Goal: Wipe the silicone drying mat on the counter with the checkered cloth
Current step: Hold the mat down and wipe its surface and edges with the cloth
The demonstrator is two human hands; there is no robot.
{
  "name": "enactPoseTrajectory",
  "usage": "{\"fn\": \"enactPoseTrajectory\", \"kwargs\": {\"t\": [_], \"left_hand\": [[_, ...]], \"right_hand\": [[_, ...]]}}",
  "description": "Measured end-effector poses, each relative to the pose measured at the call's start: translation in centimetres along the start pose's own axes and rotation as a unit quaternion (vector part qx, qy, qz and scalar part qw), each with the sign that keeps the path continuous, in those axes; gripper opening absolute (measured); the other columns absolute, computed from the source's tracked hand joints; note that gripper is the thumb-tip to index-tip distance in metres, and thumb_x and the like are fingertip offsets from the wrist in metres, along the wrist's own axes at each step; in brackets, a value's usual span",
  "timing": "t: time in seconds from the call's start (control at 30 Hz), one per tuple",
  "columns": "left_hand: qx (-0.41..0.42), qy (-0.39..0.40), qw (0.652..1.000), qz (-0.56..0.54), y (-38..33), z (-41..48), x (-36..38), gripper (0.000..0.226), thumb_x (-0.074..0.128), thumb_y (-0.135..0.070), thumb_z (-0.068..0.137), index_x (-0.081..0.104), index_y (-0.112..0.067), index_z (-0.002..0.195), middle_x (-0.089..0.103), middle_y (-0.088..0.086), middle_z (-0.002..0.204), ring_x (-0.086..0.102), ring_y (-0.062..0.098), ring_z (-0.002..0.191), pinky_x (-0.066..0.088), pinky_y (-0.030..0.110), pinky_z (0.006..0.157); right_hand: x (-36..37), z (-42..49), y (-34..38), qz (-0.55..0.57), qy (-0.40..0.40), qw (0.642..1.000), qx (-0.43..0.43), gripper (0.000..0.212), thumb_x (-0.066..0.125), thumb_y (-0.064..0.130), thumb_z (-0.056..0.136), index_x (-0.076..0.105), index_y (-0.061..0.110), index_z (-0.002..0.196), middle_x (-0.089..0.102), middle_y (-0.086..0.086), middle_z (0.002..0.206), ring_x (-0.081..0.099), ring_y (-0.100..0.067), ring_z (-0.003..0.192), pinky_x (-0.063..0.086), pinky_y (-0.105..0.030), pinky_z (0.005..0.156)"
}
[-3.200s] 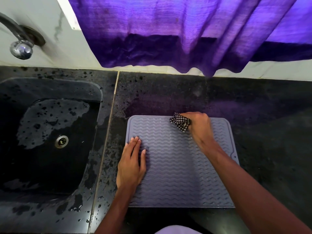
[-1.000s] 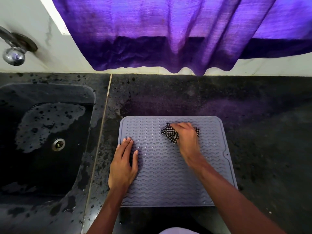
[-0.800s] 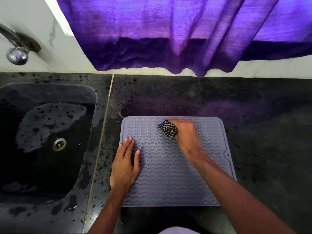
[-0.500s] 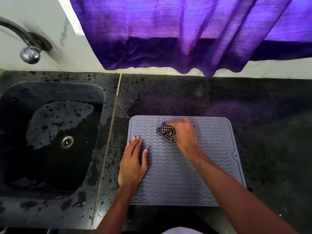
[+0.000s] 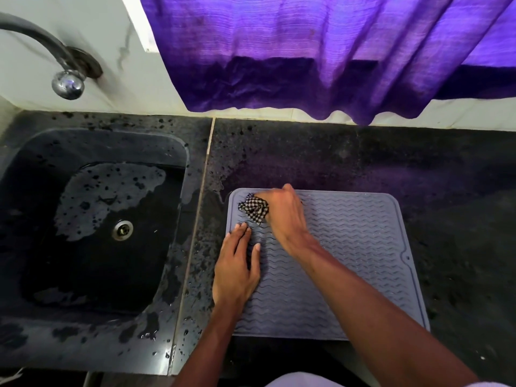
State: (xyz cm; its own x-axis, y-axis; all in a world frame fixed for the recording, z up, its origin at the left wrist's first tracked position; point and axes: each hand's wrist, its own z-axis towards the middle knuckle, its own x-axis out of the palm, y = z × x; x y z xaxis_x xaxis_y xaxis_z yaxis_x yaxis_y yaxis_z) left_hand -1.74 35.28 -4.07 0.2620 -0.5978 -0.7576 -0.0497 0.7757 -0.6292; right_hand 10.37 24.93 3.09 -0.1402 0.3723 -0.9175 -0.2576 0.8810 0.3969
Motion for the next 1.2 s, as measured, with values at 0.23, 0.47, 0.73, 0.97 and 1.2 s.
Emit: {"fn": "enactPoseTrajectory", "kwargs": {"t": [0.23, 0.47, 0.73, 0.97, 1.2], "left_hand": [[-0.031, 0.022, 0.999, -0.005, -0.5, 0.1, -0.6, 0.05, 0.044, -0.036, 0.1, 0.058, -0.004, 0.135, 0.057, 0.011, 0.141, 0.049, 0.023, 0.135, 0.043, 0.046, 0.11], [-0.051, -0.051, 0.994, -0.087, -1.1, -0.1, -1.6, 0.039, 0.041, -0.013, 0.088, 0.063, 0.004, 0.115, 0.06, 0.019, 0.128, 0.055, 0.023, 0.12, 0.042, 0.029, 0.106], [-0.117, -0.105, 0.974, -0.163, -1.2, 0.1, -2.3, 0.052, 0.038, 0.008, 0.067, 0.054, 0.005, 0.116, 0.048, 0.019, 0.125, 0.047, 0.021, 0.115, 0.039, 0.026, 0.105], [-0.112, -0.066, 0.984, -0.121, -0.9, 0.1, -1.7, 0.058, 0.048, 0.019, 0.07, 0.054, 0.003, 0.126, 0.048, 0.018, 0.133, 0.049, 0.025, 0.121, 0.028, 0.007, 0.107], [-0.065, -0.029, 0.997, -0.034, -0.7, 0.0, -0.8, 0.043, 0.057, 0.001, 0.091, 0.055, -0.005, 0.134, 0.054, 0.01, 0.139, 0.053, 0.024, 0.124, 0.051, 0.031, 0.088]], "right_hand": [[2.0, 0.2, 1.9, -0.024, 0.013, 0.999, -0.04, 0.036, 0.05, 0.018, 0.095, 0.062, 0.028, 0.127, 0.065, 0.006, 0.119, 0.048, -0.021, 0.107, 0.046, -0.033, 0.093], [1.0, -0.8, 2.5, 0.0, 0.037, 0.999, -0.007, 0.024, 0.062, 0.01, 0.085, 0.072, 0.026, 0.099, 0.072, 0.001, 0.093, 0.057, -0.023, 0.096, 0.051, -0.038, 0.082], [1.2, -2.7, 2.4, 0.009, 0.046, 0.999, 0.007, 0.033, 0.064, 0.009, 0.087, 0.072, 0.031, 0.11, 0.074, 0.004, 0.098, 0.053, -0.022, 0.1, 0.046, -0.029, 0.078], [1.3, -4.5, 2.2, 0.039, 0.014, 0.999, -0.006, 0.02, 0.061, 0.021, 0.091, 0.074, 0.026, 0.105, 0.073, 0.007, 0.103, 0.048, -0.019, 0.094, 0.045, -0.031, 0.079], [1.3, -4.8, -0.8, 0.054, -0.027, 0.998, 0.001, 0.029, 0.069, 0.014, 0.084, 0.074, 0.026, 0.109, 0.074, 0.009, 0.105, 0.042, -0.012, 0.089, 0.044, -0.029, 0.072]]}}
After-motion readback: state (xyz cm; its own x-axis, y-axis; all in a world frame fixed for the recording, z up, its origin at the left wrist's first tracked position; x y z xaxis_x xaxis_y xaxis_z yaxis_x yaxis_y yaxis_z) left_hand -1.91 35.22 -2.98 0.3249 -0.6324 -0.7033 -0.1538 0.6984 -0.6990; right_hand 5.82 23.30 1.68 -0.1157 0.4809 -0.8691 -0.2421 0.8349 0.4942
